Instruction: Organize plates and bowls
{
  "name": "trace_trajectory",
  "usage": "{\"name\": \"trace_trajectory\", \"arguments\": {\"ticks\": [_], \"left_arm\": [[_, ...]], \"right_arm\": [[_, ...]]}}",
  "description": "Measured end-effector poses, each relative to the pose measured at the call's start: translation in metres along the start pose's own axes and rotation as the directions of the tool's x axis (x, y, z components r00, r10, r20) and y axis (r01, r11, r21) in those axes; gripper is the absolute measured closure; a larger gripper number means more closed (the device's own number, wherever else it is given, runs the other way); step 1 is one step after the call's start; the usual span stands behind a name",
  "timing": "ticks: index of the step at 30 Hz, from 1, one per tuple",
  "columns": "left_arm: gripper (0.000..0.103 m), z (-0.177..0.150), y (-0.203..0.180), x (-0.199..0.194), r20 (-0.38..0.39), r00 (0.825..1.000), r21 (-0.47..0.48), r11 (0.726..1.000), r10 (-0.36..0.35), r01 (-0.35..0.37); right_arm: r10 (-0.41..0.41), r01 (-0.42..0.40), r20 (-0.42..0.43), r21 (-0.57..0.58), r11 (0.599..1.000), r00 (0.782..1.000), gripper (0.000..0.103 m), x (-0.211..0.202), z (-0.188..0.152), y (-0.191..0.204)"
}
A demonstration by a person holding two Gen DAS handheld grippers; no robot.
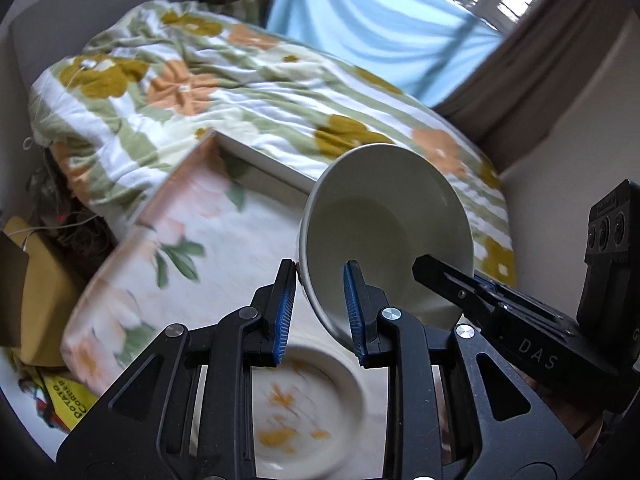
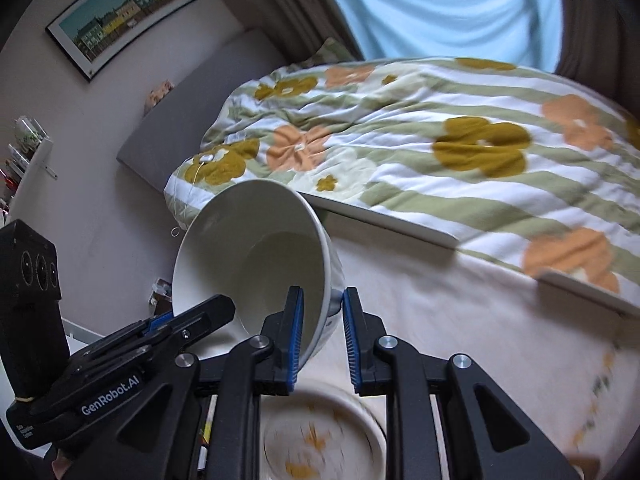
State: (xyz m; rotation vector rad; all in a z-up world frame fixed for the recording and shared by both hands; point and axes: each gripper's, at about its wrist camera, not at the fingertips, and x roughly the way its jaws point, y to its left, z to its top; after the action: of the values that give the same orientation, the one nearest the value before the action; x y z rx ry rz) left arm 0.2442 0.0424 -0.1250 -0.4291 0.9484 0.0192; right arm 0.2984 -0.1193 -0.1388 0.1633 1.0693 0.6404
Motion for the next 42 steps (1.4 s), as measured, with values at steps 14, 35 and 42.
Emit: {"name": "trace_trajectory", "arguments": {"ticks": [14, 35, 42], "left_arm": [[0.081, -0.127, -0.15, 0.005, -0.17, 0.977, 0.165, 0.974, -0.127, 0.155], [0.081, -0.187, -0.215, 0.09, -0.393, 0.919, 0.36, 0.923, 0.018, 0.136], [0.081, -0.193, -0.222, 0.102, -0.382, 0.921, 0.421, 0.902, 0.078, 0.098]], "right_arm": [[-0.146, 0.138, 0.035, 0.183, 0.973, 0.989, 0.085, -0.128, -0.124, -0.104], [-0.217, 0.242, -0.114, 0.319, 0.916, 0.97, 0.085, -0.121, -0.2, -0.191], [-0.235, 0.264, -0.129, 0.298, 0.917, 0.963, 0.085, -0.114, -0.204, -0.189]]}}
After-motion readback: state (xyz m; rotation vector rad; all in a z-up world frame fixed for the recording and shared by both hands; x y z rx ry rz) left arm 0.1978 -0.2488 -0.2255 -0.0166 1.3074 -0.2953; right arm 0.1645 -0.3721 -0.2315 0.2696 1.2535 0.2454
